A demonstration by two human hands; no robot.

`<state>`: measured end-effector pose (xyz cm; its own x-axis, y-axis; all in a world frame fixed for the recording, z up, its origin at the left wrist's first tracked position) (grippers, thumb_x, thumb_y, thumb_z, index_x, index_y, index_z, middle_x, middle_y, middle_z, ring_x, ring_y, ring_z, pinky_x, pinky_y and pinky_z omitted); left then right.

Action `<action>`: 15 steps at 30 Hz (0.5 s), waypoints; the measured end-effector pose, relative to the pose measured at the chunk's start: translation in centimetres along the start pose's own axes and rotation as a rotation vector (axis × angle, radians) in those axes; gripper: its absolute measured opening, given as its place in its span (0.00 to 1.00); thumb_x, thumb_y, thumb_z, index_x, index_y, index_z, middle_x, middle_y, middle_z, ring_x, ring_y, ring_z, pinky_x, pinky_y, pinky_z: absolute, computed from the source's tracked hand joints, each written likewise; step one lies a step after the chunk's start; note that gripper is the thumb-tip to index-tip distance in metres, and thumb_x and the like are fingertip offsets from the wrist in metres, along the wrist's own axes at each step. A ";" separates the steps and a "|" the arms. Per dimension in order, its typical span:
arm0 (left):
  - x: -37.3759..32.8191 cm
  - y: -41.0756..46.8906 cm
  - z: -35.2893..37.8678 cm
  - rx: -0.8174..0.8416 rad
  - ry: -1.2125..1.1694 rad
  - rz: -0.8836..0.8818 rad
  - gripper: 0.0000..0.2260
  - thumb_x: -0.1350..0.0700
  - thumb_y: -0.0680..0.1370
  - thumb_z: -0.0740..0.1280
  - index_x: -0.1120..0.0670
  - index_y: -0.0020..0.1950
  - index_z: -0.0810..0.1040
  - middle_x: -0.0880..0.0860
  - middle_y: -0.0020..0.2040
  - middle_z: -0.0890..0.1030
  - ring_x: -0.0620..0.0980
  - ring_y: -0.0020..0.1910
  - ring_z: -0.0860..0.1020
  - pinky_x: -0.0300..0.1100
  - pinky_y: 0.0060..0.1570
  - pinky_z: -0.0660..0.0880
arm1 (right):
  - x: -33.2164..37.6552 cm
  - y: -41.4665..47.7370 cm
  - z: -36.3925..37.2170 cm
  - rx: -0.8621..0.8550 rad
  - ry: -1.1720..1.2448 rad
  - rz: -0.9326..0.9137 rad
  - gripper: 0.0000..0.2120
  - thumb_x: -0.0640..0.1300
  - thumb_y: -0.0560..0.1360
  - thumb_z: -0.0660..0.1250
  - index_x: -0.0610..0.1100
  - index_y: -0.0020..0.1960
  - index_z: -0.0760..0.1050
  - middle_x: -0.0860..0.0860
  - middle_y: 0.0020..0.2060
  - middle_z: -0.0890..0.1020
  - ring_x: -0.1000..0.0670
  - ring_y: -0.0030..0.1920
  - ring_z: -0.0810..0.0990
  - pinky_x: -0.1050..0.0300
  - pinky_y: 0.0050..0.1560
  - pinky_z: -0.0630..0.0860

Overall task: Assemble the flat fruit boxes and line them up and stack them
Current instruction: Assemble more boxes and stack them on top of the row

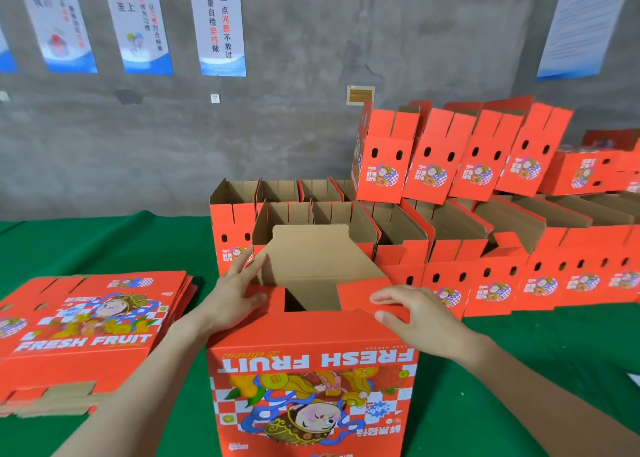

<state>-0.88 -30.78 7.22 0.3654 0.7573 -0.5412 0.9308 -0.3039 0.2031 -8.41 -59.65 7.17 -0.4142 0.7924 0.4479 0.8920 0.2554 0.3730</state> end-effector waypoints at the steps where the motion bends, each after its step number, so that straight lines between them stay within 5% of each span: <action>1: -0.2 0.0 -0.2 -0.037 -0.008 0.043 0.37 0.61 0.75 0.69 0.50 0.78 0.52 0.50 0.78 0.50 0.52 0.77 0.52 0.45 0.75 0.51 | 0.0 0.0 0.0 -0.021 0.014 0.004 0.14 0.51 0.75 0.68 0.50 0.59 0.78 0.59 0.54 0.79 0.62 0.57 0.76 0.59 0.62 0.72; 6: -0.8 -0.7 -1.2 -0.198 -0.151 0.144 0.34 0.64 0.70 0.74 0.50 0.72 0.65 0.46 0.65 0.68 0.44 0.63 0.68 0.32 0.61 0.61 | 0.7 0.0 -0.2 -0.177 0.035 -0.083 0.03 0.40 0.73 0.71 0.45 0.45 0.83 0.55 0.45 0.84 0.57 0.49 0.81 0.55 0.54 0.76; 10: -1.4 -0.9 -1.3 -0.196 -0.155 0.193 0.19 0.71 0.70 0.70 0.47 0.49 0.77 0.50 0.50 0.77 0.47 0.50 0.77 0.35 0.54 0.72 | 1.4 -0.3 -0.5 -0.258 0.014 -0.168 0.08 0.34 0.71 0.71 0.43 0.35 0.80 0.54 0.34 0.83 0.53 0.39 0.82 0.51 0.43 0.78; 15: -0.9 -0.6 -0.9 -0.119 -0.200 0.024 0.14 0.69 0.75 0.61 0.56 0.40 0.83 0.51 0.52 0.77 0.48 0.55 0.75 0.33 0.56 0.66 | 1.3 0.6 -0.9 -0.220 0.030 -0.148 0.10 0.37 0.73 0.70 0.43 0.32 0.77 0.54 0.29 0.78 0.56 0.32 0.75 0.56 0.36 0.73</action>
<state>-1.75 -30.77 8.30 0.3893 0.6174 -0.6836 0.9208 -0.2412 0.3065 -8.53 -58.99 8.71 -0.5450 0.7379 0.3981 0.7619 0.2377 0.6025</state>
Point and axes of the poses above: each hand's wrist, its own y-axis towards the middle knuckle, its own z-axis out of the palm, x = y × z, the point moved 6 cm from there along y, towards the middle knuckle
